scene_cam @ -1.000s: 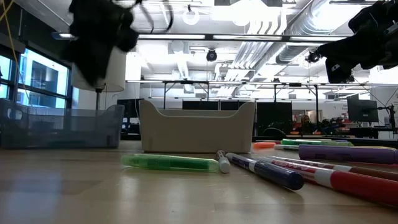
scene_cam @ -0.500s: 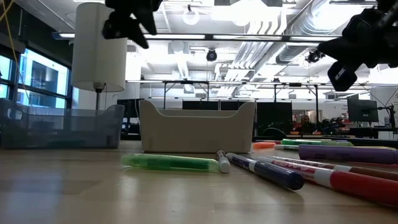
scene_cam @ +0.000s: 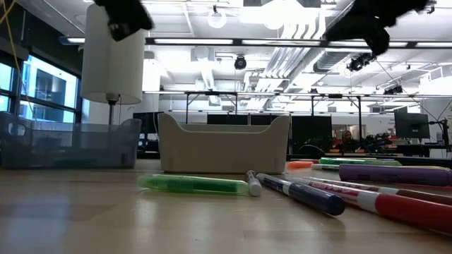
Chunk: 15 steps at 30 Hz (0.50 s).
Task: Pick & Place Markers
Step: Put the blue marker pen into the transparent bin
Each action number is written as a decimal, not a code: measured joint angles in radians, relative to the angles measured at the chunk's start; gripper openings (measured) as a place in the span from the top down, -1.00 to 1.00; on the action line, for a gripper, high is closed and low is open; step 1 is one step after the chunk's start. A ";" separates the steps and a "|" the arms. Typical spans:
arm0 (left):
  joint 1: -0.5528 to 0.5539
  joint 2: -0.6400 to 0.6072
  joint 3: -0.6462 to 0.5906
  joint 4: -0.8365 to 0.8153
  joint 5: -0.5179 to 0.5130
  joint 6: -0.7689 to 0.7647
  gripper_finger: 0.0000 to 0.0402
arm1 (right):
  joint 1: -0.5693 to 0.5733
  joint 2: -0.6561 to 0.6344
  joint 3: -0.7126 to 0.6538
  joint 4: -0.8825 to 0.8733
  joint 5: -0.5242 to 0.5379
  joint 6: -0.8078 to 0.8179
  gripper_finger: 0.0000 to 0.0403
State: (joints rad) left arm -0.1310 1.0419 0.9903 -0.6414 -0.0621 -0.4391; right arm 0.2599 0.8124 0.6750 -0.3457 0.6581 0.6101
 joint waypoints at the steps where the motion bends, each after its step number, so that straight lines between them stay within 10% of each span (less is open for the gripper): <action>1: 0.000 -0.052 -0.033 -0.016 0.002 0.004 0.97 | -0.008 0.069 0.068 -0.084 0.012 0.047 1.00; 8: 0.000 -0.275 -0.185 0.018 -0.028 -0.010 0.99 | -0.190 0.457 0.496 -0.756 -0.137 0.282 1.00; 15: 0.000 -0.312 -0.200 0.013 -0.036 -0.010 0.99 | -0.518 0.634 0.673 -0.894 -0.383 -0.073 0.85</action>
State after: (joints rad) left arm -0.1310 0.7296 0.7898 -0.6281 -0.0977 -0.4494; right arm -0.2585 1.4464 1.3481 -1.2399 0.2751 0.5376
